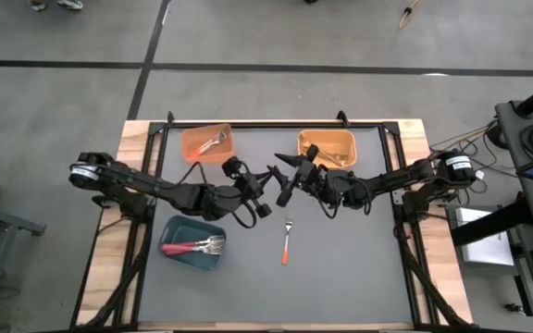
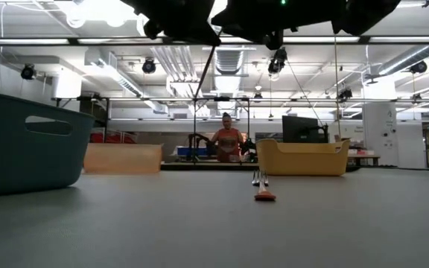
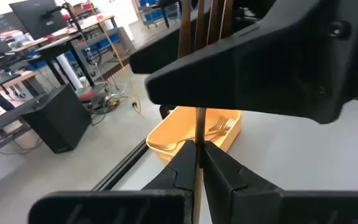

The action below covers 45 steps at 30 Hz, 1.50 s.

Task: Sort silverware by color (type)
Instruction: Put the gold fork into the yellow bin

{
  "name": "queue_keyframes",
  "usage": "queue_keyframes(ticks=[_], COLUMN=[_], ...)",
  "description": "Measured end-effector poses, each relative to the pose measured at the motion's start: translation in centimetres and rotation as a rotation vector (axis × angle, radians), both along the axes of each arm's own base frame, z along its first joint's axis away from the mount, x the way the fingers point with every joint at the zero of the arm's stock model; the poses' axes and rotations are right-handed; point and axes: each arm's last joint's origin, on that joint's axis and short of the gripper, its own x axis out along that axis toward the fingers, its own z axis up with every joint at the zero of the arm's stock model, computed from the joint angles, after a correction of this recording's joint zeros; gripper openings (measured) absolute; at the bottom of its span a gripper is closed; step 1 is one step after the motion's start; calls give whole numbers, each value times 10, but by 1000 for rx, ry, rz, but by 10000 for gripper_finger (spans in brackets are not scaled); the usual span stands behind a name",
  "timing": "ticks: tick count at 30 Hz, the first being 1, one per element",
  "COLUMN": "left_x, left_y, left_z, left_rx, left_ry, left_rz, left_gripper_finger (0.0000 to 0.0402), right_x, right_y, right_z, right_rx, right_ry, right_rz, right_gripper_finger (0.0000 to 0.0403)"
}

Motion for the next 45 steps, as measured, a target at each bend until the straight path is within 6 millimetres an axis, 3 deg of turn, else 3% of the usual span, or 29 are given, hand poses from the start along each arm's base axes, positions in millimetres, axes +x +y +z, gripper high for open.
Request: queue_keyframes(ticks=[6,8,15,24,28,31,37,45], left_x=[1,2,3,4,4,4,6,5], left_y=[0,0,-1,-4,-4,-8,-20,-20], left_z=[-1,-3,-4,-3,-2,-1,-2,-7], left_rx=[1,0,3,-26,-26,-47,-197,-280], left_ry=[1,5,16,19,19,17,18,37], left_rz=[2,2,-22,-153,-154,-231,-604,-595], left_gripper_finger=[0,0,5,67,98,117,139,158], right_x=[0,0,-6,-37,-49,-54,-46,-19], right_y=[1,2,4,2,2,6,10,15], right_z=[-1,-2,3,20,33,44,62,81], right_rx=[2,-7,-5,9,20,39,29,-70], right_ry=[14,24,91,276,413,546,702,811], right_rz=[9,14,33,50,151,327,470,570], right_gripper_finger=[45,21,10,9,9,9,9,9])
